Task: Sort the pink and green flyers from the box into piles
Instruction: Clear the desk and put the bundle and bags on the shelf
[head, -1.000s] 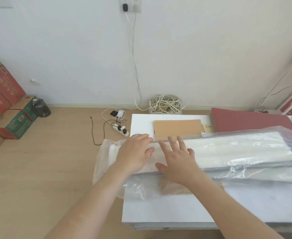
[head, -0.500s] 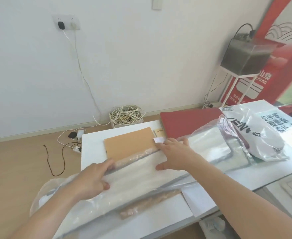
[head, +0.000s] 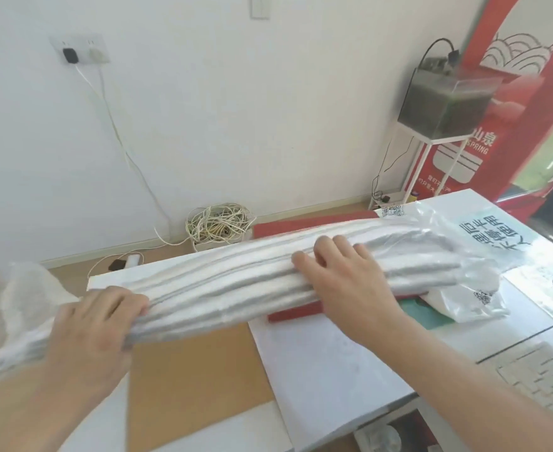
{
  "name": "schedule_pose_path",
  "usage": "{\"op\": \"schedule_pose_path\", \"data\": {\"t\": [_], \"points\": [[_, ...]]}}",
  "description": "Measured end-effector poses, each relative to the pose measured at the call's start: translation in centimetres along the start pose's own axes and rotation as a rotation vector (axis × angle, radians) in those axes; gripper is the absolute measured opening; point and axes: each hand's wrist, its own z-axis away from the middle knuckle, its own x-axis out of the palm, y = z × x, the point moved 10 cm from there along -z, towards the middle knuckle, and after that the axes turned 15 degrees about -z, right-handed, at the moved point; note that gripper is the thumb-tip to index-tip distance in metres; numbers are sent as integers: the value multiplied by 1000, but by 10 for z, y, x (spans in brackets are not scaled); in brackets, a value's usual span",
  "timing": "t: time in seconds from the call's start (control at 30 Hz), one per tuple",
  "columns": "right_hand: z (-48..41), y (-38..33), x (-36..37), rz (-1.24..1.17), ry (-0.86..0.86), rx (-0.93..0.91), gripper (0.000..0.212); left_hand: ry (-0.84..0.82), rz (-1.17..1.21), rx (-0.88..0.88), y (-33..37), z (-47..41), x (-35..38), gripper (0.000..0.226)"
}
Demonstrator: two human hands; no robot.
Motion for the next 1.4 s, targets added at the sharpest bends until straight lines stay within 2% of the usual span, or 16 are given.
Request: {"op": "schedule_pose_path", "data": {"t": [0.07,0.13,0.23,0.27,0.33,0.4,0.5,0.63,0.73,0.8,0.9,1.0,1.1,1.17,1.33,1.4], "points": [[38,8,53,-60,-190,15,39,-166,-81,18,21,32,41,48],[83,22,107,-69,-512,44,39,-474,-86,59,38,61,82,52],[107,29,125,-180,-722,53,70,-832,-94,41,49,64,94,35],[101,31,120,-241,-723,54,72,-835,-46,28,59,49,87,24],[79,43,107,-381,-579,115,66,-581,111,-29,85,2,70,15],[67,55,103,-437,-479,178,62,-471,177,-9,116,-29,82,51],[64,81,106,-309,-436,256,68,-720,113,97,162,-31,136,103],[87,141,118,-332,-618,417,76,-865,23,140,175,-22,158,123],[78,181,100,-425,-440,536,68,-1022,94,207,184,-19,155,136],[68,223,91,-415,-281,684,58,-989,314,35,184,-43,156,119],[61,272,108,-443,-308,862,54,-758,356,-313,158,-94,179,83],[58,290,136,-506,-390,945,56,-805,454,-560,152,-110,211,76],[54,306,140,-550,-361,1042,65,-782,789,-864,142,-111,227,43],[52,316,137,-662,-292,1122,66,-827,933,-908,144,-113,238,36],[59,325,139,-1019,-120,1245,35,-664,969,-953,135,-134,229,70],[53,324,132,-1221,-16,1247,32,-602,1026,-936,133,-145,220,71]]}}
